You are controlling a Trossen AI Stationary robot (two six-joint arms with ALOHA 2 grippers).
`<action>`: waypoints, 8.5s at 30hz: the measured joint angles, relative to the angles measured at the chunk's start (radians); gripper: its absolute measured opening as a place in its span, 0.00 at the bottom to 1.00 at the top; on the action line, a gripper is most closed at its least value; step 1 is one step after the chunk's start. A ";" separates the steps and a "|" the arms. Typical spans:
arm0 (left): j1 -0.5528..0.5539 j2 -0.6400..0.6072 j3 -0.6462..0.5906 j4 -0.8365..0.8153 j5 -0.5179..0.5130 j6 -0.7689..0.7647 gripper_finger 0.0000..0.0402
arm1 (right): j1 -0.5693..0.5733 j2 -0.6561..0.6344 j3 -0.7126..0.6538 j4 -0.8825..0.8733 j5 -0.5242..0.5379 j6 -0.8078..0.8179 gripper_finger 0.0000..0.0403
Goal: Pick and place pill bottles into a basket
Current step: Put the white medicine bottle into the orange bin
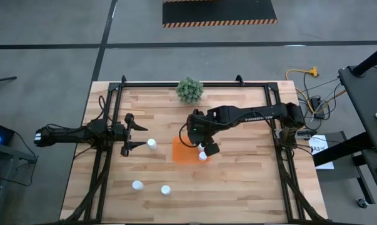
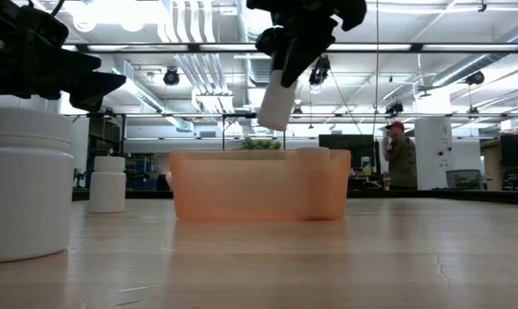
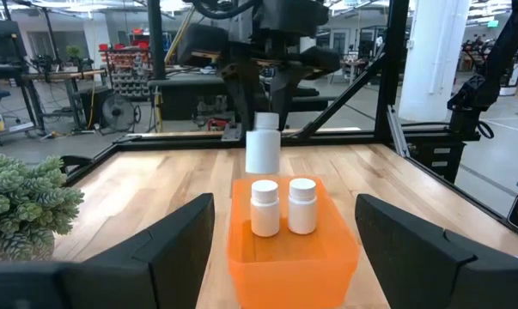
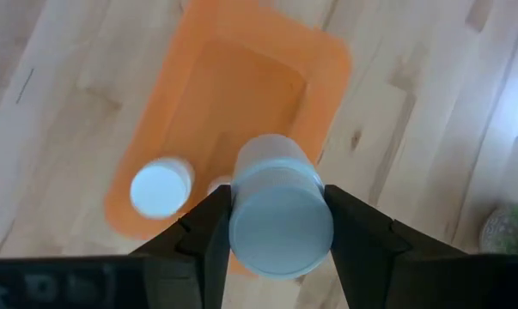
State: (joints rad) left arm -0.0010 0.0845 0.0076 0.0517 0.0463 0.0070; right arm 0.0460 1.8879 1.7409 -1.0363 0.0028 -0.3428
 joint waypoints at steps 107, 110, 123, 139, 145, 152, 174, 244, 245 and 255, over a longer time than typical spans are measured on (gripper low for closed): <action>0.000 0.006 0.000 0.003 0.000 0.000 0.66 | -0.019 0.232 0.180 -0.044 -0.106 0.074 0.57; 0.000 0.006 0.000 0.003 0.000 0.000 0.66 | -0.017 0.232 0.181 -0.028 -0.166 0.080 0.57; 0.000 0.006 0.000 0.003 0.000 0.000 0.66 | -0.018 0.232 0.180 0.051 -0.160 0.139 0.57; 0.000 0.006 0.000 0.004 0.000 0.000 0.66 | 0.022 0.154 0.035 0.345 -0.137 0.210 0.56; 0.000 0.006 0.000 0.004 0.000 0.000 0.66 | 0.017 0.008 -0.191 0.580 -0.133 0.194 0.57; 0.000 0.012 0.000 0.017 0.000 0.000 0.66 | 0.020 -0.247 -0.583 0.930 0.015 0.267 0.56; 0.000 0.013 0.000 0.019 0.000 0.000 0.66 | 0.032 -0.816 -1.349 1.754 0.016 0.204 0.56; 0.000 0.013 0.000 0.019 0.000 0.000 0.66 | 0.032 -1.689 -1.732 1.073 0.184 0.099 0.56; 0.000 0.013 0.000 0.019 0.000 0.000 0.66 | 0.032 -1.688 -1.732 1.074 0.184 0.099 0.56; 0.000 0.011 0.000 0.033 0.000 -0.001 0.66 | 0.032 -1.689 -1.732 1.074 0.182 0.099 0.56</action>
State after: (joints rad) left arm -0.0006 0.0959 0.0074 0.0848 0.0463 0.0059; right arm 0.0784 0.1993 0.0090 0.0373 0.1852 -0.2436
